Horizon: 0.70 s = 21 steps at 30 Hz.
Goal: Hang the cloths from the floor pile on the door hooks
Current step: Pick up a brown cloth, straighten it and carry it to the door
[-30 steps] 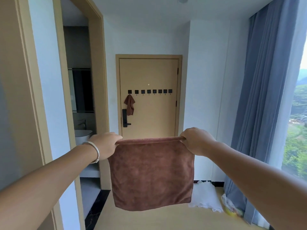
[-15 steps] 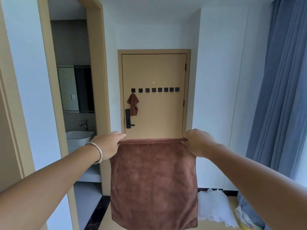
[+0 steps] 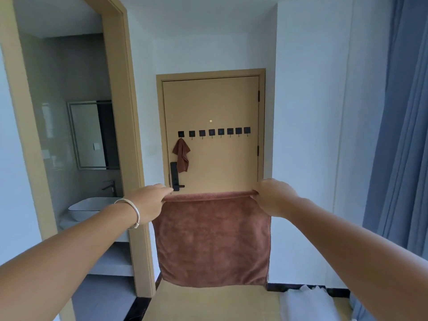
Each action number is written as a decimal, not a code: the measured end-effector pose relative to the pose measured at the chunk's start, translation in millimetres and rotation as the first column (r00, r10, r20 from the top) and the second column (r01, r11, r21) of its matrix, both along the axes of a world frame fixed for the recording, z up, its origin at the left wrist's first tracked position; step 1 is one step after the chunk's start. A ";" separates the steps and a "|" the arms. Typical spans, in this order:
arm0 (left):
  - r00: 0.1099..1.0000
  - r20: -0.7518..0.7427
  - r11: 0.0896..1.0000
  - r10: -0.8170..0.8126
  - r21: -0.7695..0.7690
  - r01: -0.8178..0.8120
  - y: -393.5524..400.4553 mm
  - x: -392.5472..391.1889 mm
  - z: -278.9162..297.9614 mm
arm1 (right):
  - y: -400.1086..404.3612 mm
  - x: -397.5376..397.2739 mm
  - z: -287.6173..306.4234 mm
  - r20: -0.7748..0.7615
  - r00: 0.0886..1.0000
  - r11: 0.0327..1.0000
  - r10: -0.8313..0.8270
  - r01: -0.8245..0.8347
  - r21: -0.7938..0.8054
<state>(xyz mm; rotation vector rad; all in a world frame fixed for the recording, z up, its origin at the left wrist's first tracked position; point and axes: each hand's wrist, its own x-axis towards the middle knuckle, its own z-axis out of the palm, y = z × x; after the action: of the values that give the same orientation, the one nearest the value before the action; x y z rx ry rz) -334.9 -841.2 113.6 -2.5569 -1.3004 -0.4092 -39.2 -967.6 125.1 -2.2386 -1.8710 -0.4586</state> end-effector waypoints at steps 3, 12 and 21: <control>1.000 -0.012 1.000 -0.004 -0.005 0.004 29.8 11.1 -0.8 | 30.6 10.9 -1.0 -0.005 1.000 1.000 0.003 -0.003 -0.012; 0.999 -0.008 0.998 -0.051 -0.036 0.051 166.1 25.0 -5.0 | 153.4 21.0 -1.6 0.004 0.999 0.999 -0.034 0.034 -0.035; 0.998 0.043 0.998 -0.055 -0.013 0.055 317.6 21.5 1.2 | 295.0 12.5 5.9 -0.002 0.998 0.998 -0.059 0.059 -0.014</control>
<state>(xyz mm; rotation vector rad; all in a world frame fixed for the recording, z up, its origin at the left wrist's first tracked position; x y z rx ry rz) -313.4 -523.6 114.8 -2.6139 -1.2540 -0.4697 -26.7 -672.6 130.9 -2.3077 -1.8162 -0.4538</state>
